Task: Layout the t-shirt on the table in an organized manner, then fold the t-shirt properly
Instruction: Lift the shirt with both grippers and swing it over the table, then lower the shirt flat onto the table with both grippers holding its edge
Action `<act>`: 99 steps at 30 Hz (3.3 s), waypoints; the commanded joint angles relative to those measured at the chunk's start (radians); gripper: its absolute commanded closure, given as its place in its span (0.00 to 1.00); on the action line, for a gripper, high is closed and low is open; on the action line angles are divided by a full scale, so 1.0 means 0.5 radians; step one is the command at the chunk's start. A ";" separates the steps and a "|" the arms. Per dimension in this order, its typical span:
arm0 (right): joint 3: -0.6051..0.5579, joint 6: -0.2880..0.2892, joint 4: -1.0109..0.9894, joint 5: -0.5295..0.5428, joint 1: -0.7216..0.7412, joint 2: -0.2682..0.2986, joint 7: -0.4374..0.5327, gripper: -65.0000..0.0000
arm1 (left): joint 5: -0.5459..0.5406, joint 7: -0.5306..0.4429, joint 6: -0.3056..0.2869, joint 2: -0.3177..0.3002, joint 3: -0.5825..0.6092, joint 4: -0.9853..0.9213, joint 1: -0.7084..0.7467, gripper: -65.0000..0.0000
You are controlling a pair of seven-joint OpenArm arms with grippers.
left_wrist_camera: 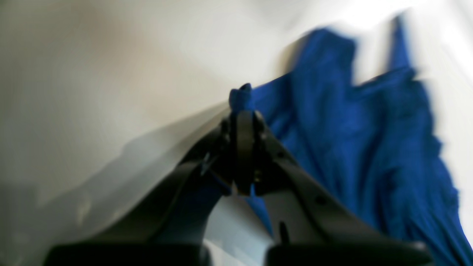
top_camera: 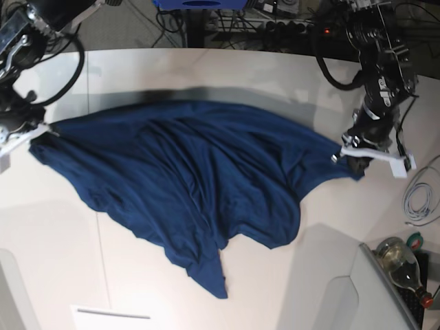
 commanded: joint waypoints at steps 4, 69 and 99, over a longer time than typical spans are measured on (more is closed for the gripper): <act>0.002 -0.089 0.127 0.028 0.228 0.084 -0.167 1.00 | 0.006 -0.013 -0.005 -0.021 0.000 0.133 -0.140 1.00; -0.443 -0.338 -0.214 0.037 0.381 0.661 0.413 1.00 | 0.178 0.002 0.145 -0.122 0.056 -0.057 -0.573 1.00; -0.317 -0.344 -0.966 0.037 -0.499 0.317 1.217 0.85 | 0.193 -0.329 0.139 -0.058 -0.122 -0.306 0.504 1.00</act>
